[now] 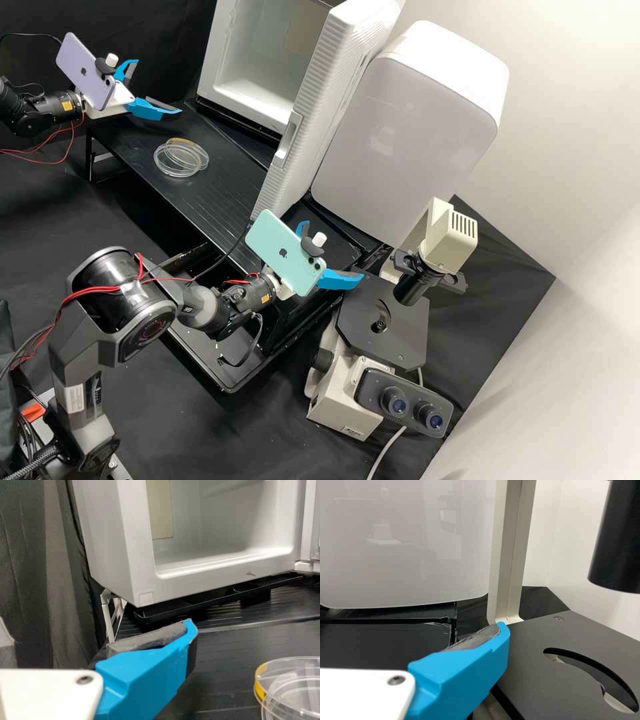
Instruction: Place the petri dish in the incubator
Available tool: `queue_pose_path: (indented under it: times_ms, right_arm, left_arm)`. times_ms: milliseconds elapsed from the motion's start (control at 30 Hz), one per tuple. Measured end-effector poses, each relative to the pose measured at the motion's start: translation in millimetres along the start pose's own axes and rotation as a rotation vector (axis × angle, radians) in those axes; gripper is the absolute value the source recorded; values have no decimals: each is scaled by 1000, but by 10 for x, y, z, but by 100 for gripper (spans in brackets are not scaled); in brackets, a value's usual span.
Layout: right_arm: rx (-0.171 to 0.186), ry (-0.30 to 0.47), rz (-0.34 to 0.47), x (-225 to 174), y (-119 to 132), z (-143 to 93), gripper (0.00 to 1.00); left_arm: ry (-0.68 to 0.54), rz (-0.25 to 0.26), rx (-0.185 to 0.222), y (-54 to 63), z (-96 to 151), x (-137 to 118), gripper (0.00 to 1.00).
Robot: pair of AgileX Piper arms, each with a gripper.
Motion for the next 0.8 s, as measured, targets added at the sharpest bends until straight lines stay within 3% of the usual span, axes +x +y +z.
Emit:
queue_pose_path:
  times_ms: [600,800]
  right_arm:
    - [0,0,0,0,0,0,100]
    - [0,0,0,0,0,0,100]
  left_arm:
    - [-4,-1,3,-1,4,0,100]
    - [-52,6,-15,35,113,-85,100]
